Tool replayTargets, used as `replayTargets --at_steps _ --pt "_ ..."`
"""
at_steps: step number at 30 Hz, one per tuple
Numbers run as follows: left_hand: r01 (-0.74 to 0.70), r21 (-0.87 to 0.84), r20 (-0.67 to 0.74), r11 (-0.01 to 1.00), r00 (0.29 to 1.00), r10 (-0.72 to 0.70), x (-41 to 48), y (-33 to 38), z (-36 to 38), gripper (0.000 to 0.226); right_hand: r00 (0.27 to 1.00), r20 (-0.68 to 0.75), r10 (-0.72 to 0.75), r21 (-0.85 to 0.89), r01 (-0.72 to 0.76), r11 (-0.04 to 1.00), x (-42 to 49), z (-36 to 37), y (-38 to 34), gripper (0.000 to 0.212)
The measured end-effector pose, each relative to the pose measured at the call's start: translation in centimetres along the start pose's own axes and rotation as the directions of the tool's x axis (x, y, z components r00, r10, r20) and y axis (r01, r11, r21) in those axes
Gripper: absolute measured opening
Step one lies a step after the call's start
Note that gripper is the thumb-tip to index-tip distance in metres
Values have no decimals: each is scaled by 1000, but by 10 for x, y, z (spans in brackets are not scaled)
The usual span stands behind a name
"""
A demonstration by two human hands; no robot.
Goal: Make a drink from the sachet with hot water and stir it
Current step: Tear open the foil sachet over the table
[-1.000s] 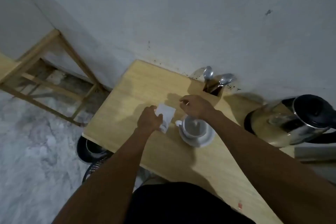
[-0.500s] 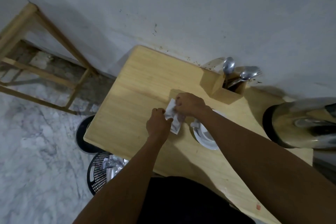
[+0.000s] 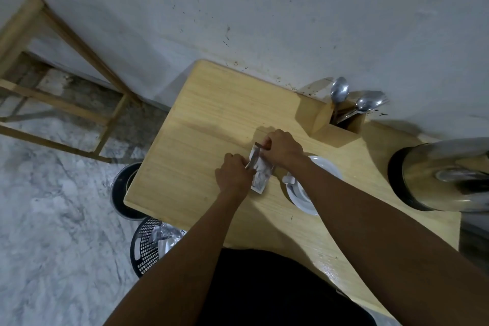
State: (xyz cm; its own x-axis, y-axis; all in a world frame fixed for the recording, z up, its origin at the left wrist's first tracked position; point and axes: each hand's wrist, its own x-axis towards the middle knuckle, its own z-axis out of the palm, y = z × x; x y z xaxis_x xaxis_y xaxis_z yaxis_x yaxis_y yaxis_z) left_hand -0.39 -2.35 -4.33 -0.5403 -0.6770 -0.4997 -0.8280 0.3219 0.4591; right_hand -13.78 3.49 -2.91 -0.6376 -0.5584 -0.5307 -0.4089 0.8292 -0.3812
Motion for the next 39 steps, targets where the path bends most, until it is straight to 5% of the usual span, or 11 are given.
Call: replayTargets --at_steps 10,16,22,32,39 --pt "3 -100 58 995 998 3 4 -4 -12 26 997 3 -74 201 72 977 -12 -21 3 8" --pt "-155 -355 191 922 953 233 11 2 -51 45 982 -81 -169 413 188 891 -47 -53 -5 10" --pt "-254 -544 159 799 904 396 -13 22 -99 25 979 -120 -163 562 203 802 -89 -76 -18 17" --pt "-349 -565 139 748 853 503 -58 33 -126 18 913 -260 -314 399 398 826 -135 -99 -25 10" --pt "-491 -487 3 722 826 564 -69 43 -131 21 888 -292 -357 243 429 870 -144 -109 -31 6"
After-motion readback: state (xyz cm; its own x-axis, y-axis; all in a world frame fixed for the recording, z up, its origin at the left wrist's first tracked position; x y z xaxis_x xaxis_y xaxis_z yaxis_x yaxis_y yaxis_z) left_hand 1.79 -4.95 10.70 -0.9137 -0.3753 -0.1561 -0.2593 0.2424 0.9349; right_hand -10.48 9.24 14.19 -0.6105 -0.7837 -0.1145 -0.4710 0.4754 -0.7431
